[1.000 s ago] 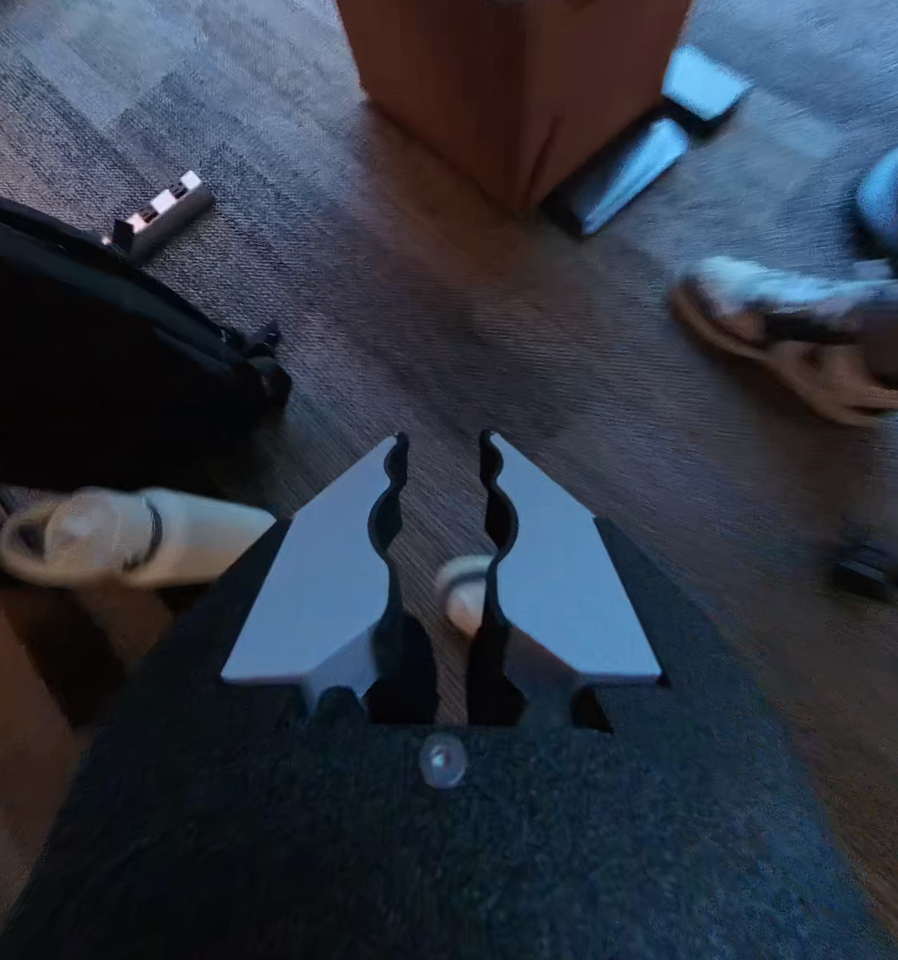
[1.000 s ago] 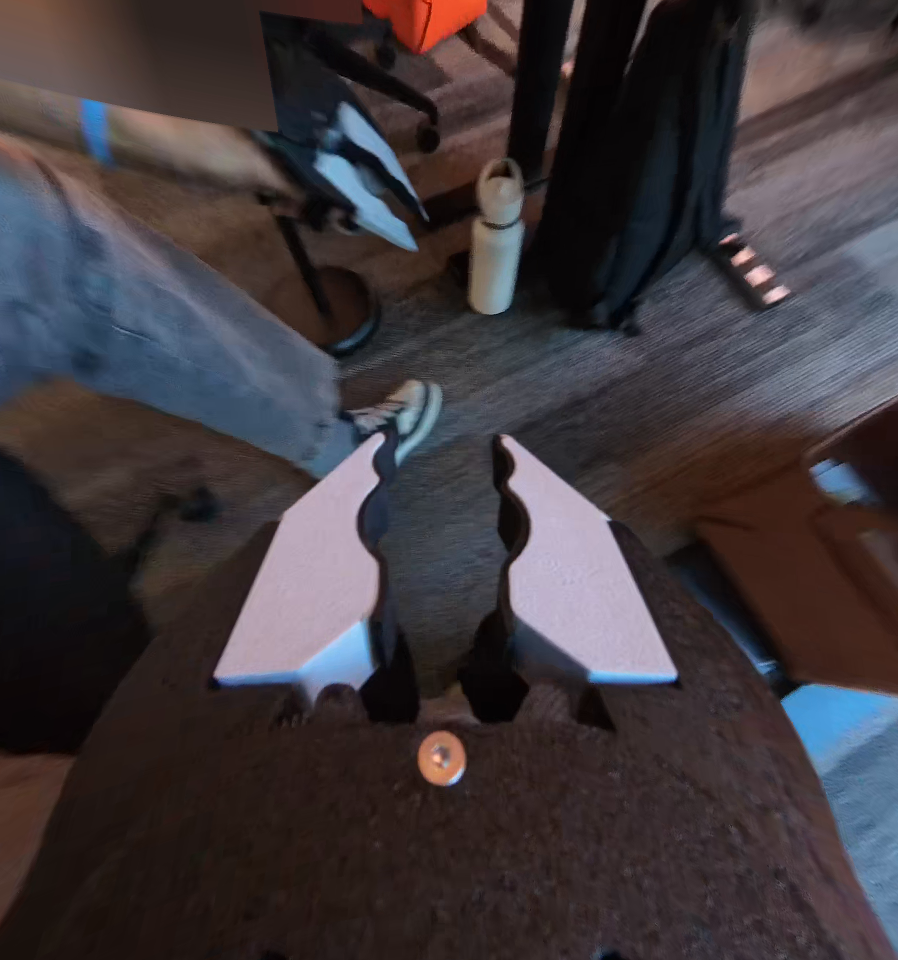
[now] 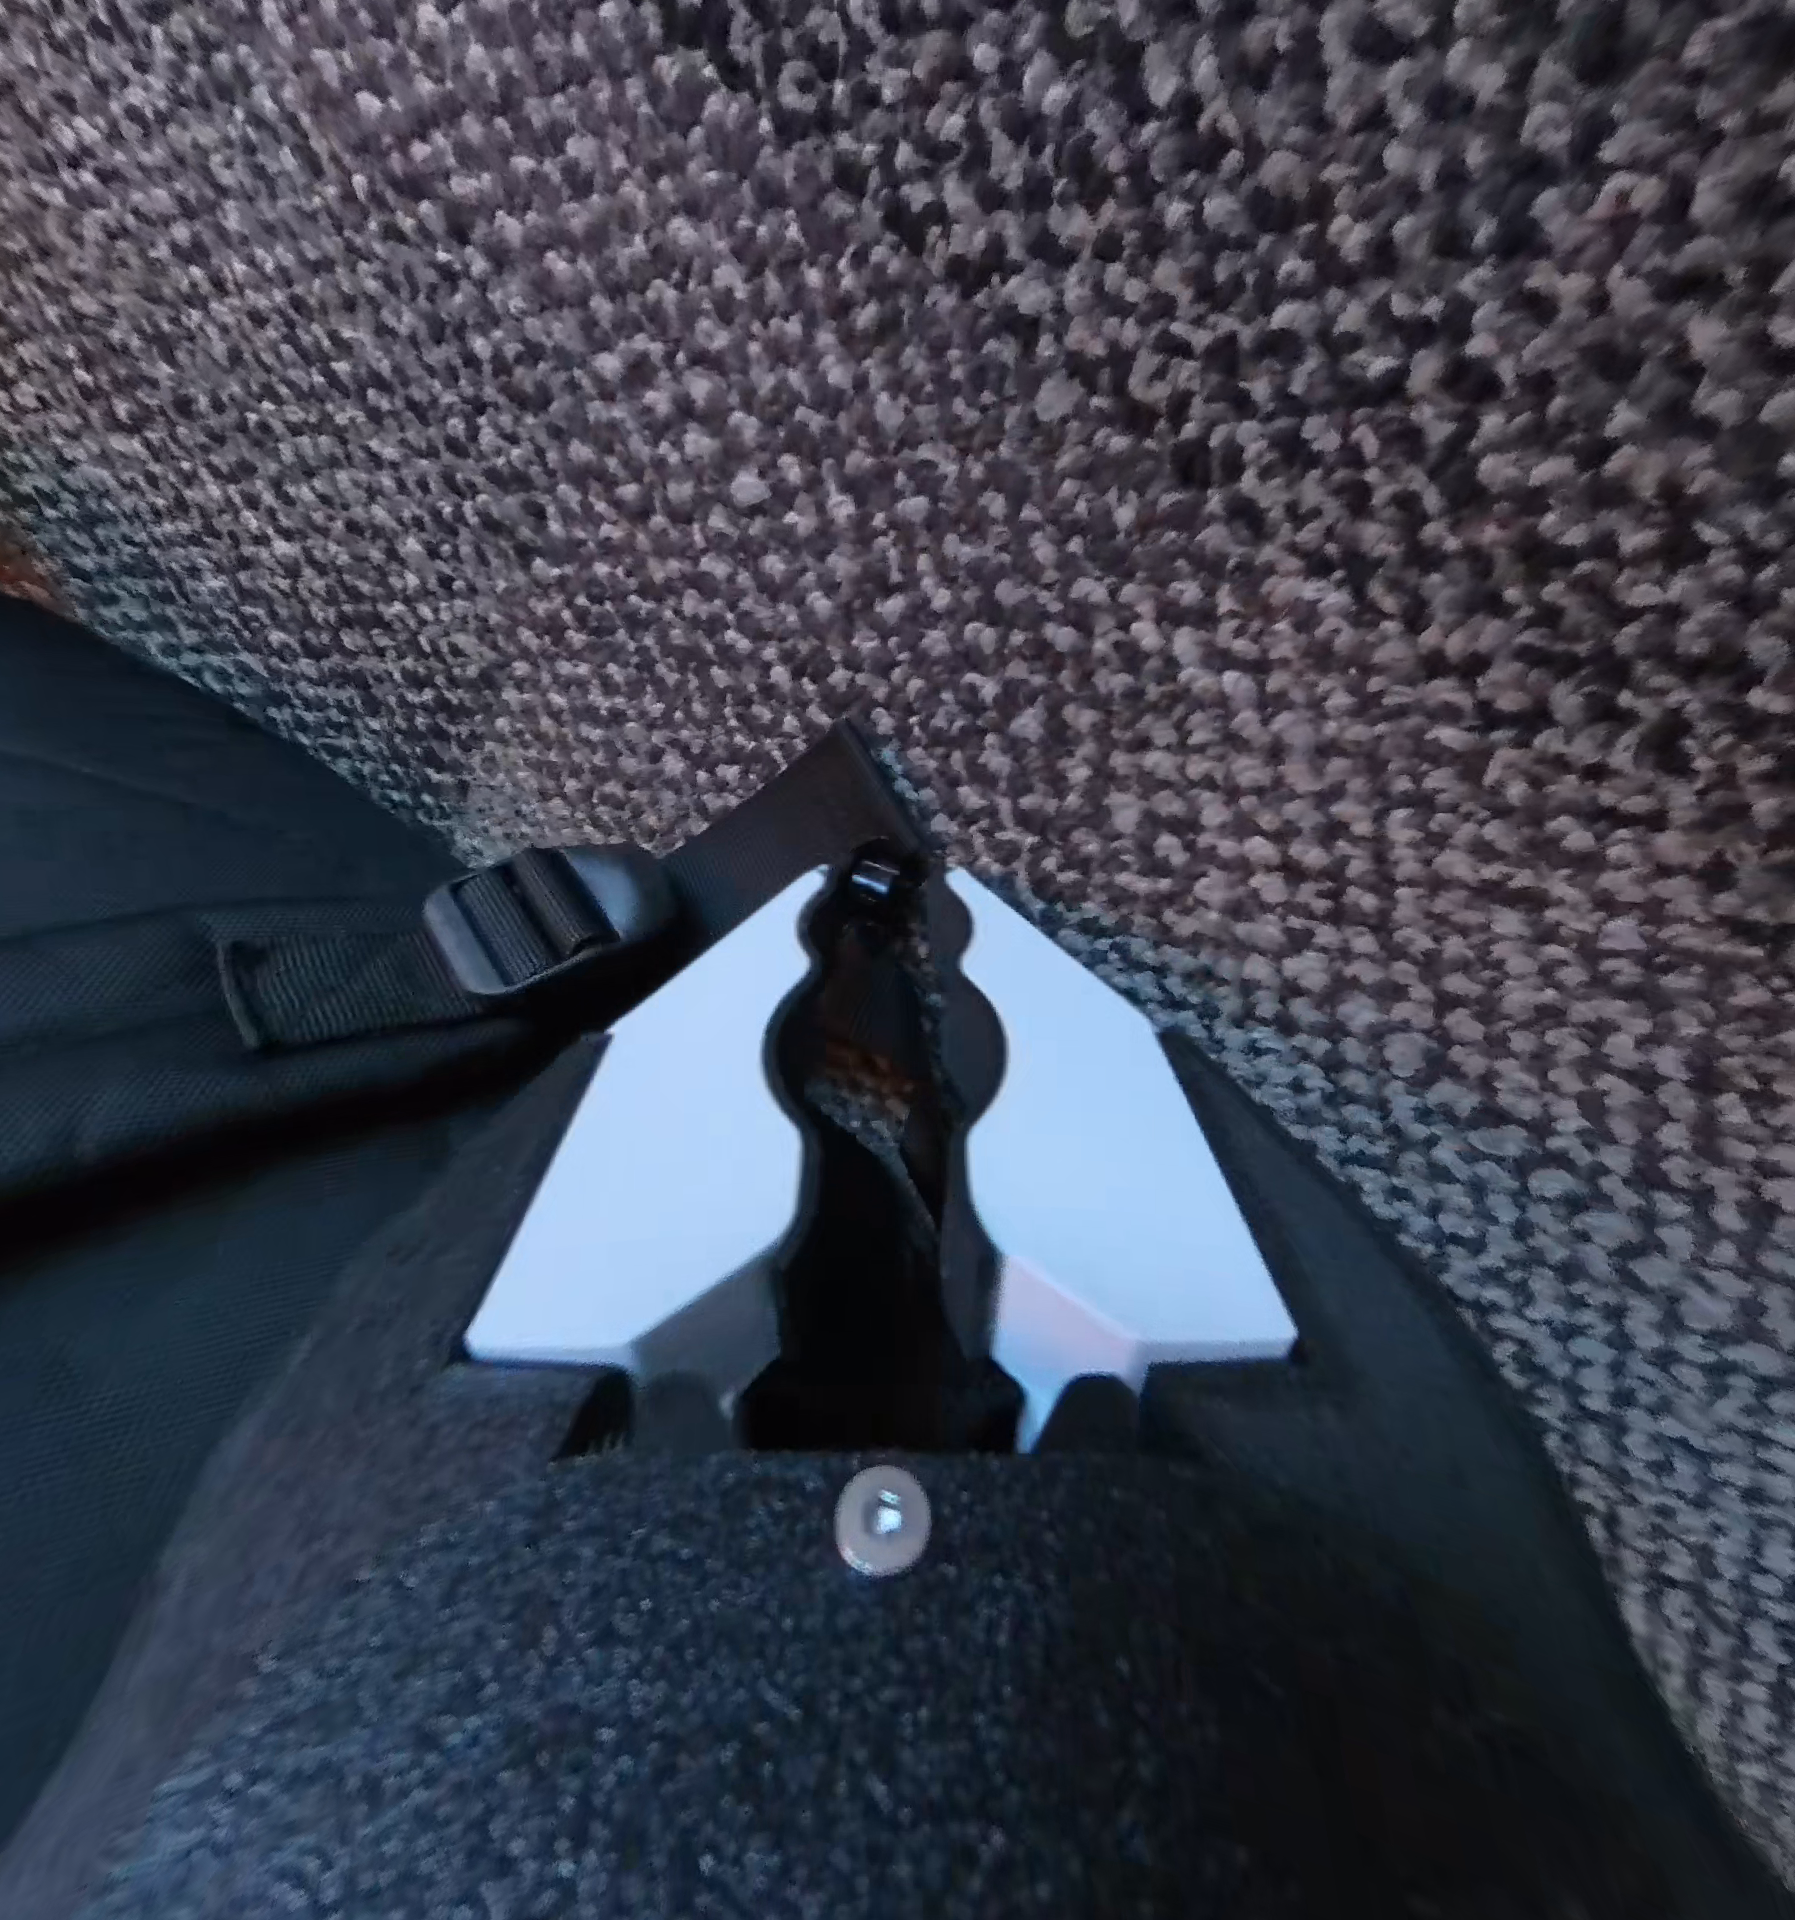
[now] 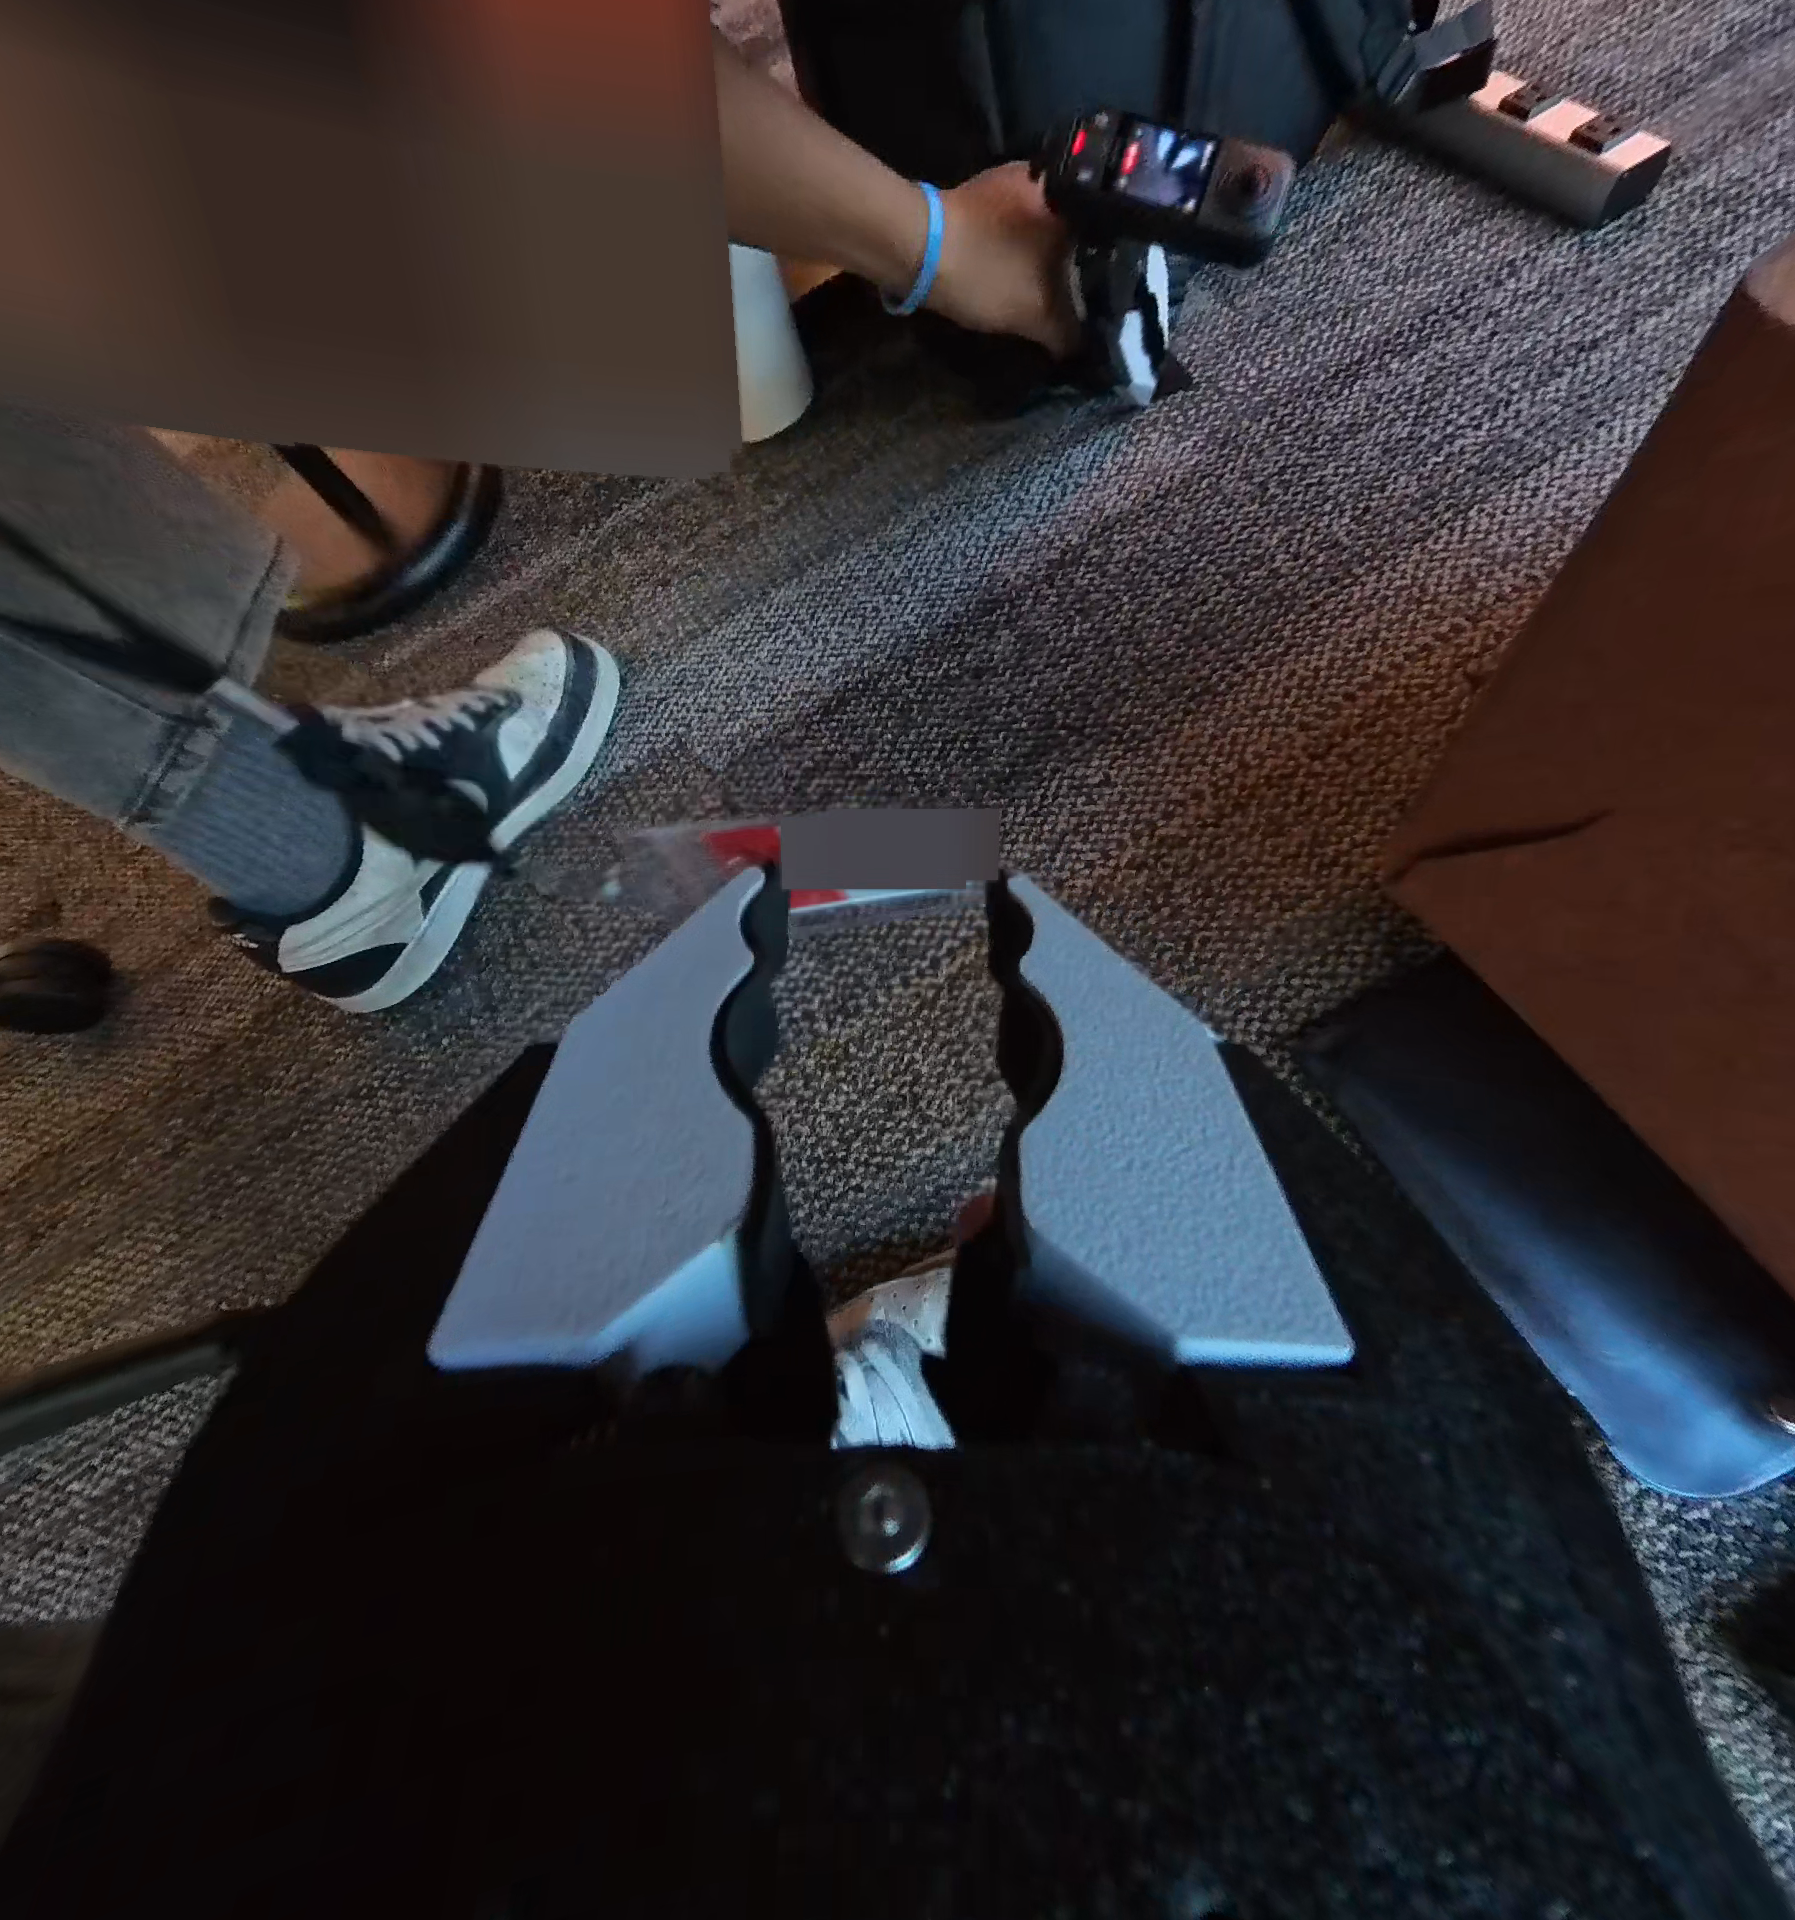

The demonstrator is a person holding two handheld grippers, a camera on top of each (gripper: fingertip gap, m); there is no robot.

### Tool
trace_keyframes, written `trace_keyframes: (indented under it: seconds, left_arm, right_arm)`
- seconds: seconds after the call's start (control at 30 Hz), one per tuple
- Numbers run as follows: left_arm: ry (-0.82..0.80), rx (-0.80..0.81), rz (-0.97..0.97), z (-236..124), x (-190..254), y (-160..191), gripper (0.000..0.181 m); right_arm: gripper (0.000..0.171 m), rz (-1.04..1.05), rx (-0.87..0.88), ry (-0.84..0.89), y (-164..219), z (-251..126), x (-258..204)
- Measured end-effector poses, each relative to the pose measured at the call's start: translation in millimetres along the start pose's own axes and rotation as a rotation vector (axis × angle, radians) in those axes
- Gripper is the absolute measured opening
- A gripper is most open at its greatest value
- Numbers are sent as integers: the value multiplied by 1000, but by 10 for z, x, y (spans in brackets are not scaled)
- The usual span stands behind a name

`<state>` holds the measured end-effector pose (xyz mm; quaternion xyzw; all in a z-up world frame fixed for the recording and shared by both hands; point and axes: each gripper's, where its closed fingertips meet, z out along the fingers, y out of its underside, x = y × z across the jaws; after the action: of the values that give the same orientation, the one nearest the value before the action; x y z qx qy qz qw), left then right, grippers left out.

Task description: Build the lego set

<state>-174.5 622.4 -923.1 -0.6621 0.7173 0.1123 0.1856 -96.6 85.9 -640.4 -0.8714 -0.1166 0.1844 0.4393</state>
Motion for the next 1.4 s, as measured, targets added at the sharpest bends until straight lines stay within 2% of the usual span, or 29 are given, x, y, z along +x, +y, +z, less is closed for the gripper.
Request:
trace_keyframes:
  seconds: [0.03, 0.13, 0.23, 0.3, 0.37, 0.47, 0.57, 0.7, 0.83, 0.9, 0.97, 1.07, 1.17, 1.23, 1.4]
  left_arm:
    - [-6, -10, -13, 16, -27, 13, 10]
    - [5, -42, -30, 30, -43, 50, 10]
    - [102, 3, -90, -108, 109, 33, 9]
    - [202, 112, -149, -414, 330, -45, 10]
    - [351, 247, -199, -952, 672, -121, 10]
    - [617, 443, -245, -2179, 1289, -122, 9]
    - [875, 591, -280, -3685, 1901, 24, 9]
    - [981, 761, -108, -5713, 2542, 326, 8]
    - [965, 1116, -2, -7742, 2609, 319, 9]
    - [983, 1336, 5, -8633, 2493, 309, 9]
    - [1012, 1575, 38, -9365, 2353, 351, 9]
    - [999, 1791, 74, -9946, 2136, 324, 8]
    - [1039, 1918, 91, -10279, 1882, 253, 9]
    - [1051, 1945, 146, -10427, 1786, 212, 9]
    - [930, 1922, 297, -10546, 1661, 97, 8]
  right_arm:
    - [37, -1, -6, -9, 16, 0, -9]
    - [38, -10, -21, -31, 49, -7, -41]
    - [37, -43, -17, -27, -6, -22, -55]
    - [37, -66, -7, -11, -112, -22, -72]
    - [37, -85, 14, -5, -275, -12, -160]
    - [38, -140, -1, -88, -485, 6, -584]
    - [37, -129, -91, -258, -682, -126, -1185]
    - [34, -147, -143, -467, -1312, -679, -2056]
    - [41, -240, -75, -516, -2041, -1376, -2838]
    - [42, -209, 65, -512, -2558, -1748, -3087]
    - [36, -84, 282, -573, -3156, -2147, -3243]
    - [25, 121, 493, -806, -3810, -2560, -3347]
    - [28, 215, 474, -961, -4129, -2555, -3334]
    - [28, 221, 472, -1028, -4318, -2567, -3320]
    - [29, 181, 436, -1169, -4700, -2617, -3438]
